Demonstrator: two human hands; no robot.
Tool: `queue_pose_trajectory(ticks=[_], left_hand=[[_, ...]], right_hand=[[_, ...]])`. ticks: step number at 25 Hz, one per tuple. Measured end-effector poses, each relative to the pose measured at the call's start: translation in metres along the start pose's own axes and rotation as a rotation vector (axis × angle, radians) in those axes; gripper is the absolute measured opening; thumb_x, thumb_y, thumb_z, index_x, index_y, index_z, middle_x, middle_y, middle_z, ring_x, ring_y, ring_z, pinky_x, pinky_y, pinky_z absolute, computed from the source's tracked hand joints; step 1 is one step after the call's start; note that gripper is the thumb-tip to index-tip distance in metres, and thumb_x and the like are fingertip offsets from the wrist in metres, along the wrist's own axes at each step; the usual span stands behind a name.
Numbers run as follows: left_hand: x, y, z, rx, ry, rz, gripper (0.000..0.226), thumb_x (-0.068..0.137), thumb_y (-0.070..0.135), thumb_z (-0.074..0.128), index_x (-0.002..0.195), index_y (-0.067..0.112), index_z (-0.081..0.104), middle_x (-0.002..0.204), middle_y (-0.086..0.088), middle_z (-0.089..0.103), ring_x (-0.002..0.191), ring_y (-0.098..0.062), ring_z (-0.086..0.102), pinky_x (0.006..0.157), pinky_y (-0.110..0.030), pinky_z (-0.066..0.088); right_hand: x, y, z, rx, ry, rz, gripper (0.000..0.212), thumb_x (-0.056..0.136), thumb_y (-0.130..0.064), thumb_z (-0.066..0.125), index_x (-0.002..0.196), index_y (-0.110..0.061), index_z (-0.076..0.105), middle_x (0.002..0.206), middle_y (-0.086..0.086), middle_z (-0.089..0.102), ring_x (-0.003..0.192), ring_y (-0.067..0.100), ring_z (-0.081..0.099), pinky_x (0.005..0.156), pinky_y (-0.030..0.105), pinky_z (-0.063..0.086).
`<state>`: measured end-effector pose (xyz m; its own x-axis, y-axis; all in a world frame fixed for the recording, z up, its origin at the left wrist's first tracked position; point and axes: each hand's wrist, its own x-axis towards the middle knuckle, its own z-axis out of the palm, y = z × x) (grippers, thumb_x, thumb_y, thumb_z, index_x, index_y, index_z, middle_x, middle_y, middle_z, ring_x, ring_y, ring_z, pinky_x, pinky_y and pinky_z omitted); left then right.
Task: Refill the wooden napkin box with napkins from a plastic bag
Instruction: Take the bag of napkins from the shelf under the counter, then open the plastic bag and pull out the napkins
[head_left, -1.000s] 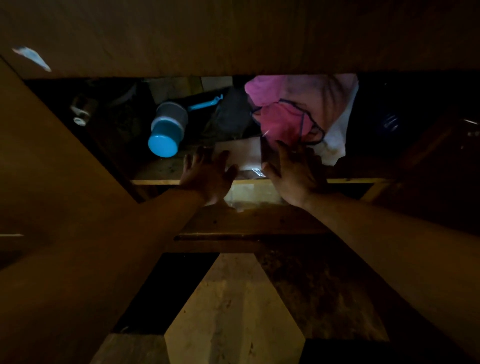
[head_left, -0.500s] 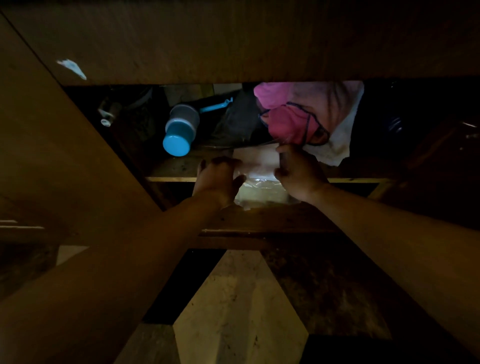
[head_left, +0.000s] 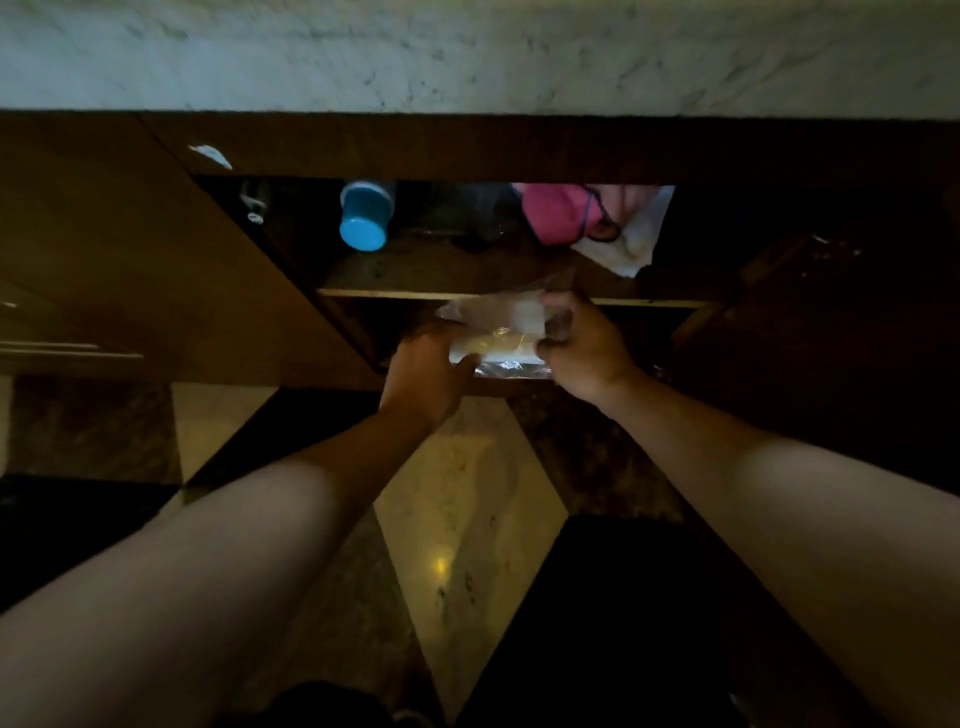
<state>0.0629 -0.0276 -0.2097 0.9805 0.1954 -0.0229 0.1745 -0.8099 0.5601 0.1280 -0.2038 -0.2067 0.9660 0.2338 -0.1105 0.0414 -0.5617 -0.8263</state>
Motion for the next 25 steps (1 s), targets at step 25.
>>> queue_pose_trajectory(ticks=[25], left_hand=[[-0.149,0.247,-0.329,-0.002,0.039,-0.086,0.044,0.092,0.027,0.071,0.131,0.009,0.063,0.136,-0.014,0.059,0.120,-0.027,0.058,0.106,-0.041,0.048]], right_hand=[[-0.169,-0.310,-0.232,0.104,-0.113,0.060,0.053,0.084,-0.001,0.071,0.132,-0.019,0.056,0.131,0.000,0.055,0.121,0.018,0.053,0.092,0.028,0.054]])
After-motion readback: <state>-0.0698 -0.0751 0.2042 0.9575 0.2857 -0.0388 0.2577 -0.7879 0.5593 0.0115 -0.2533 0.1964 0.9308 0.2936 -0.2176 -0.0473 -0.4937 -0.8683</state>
